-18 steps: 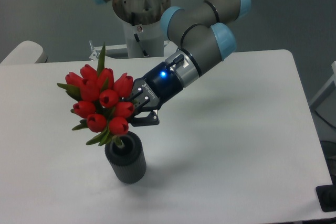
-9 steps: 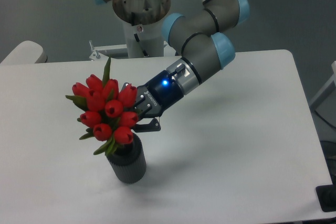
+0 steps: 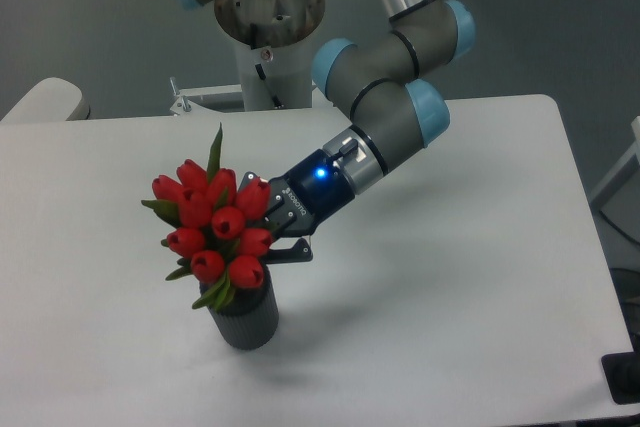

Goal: Insert the flowers into the vase

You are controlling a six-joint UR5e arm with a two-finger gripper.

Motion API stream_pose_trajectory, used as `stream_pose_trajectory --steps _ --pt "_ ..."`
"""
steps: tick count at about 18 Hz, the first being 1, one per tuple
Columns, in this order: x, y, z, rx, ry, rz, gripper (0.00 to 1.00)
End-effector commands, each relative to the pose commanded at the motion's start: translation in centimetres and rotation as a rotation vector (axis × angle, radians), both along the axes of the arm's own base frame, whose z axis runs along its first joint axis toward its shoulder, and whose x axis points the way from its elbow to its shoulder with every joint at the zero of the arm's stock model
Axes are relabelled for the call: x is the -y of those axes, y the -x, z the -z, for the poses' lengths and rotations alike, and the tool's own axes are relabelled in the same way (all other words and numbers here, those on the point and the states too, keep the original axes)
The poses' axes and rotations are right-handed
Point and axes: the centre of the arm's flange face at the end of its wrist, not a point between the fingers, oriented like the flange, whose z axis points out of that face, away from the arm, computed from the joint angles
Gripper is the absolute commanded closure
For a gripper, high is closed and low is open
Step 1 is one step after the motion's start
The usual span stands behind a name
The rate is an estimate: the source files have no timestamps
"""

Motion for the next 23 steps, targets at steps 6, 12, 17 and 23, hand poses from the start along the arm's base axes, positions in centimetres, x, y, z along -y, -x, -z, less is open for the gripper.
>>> stream_pose_trajectory --steps 6,12,17,23 --pt "0.2 0.4 1.2 -0.005 -0.002 -0.001 0.79" --pt "1.3 1.3 3.8 -0.017 -0.008 -0.013 0.49" --pt "1.4 0.9 3.8 0.001 0.001 -0.014 0.0" --pt "1.7 0.9 3.9 0.002 0.005 -0.019 0.0"
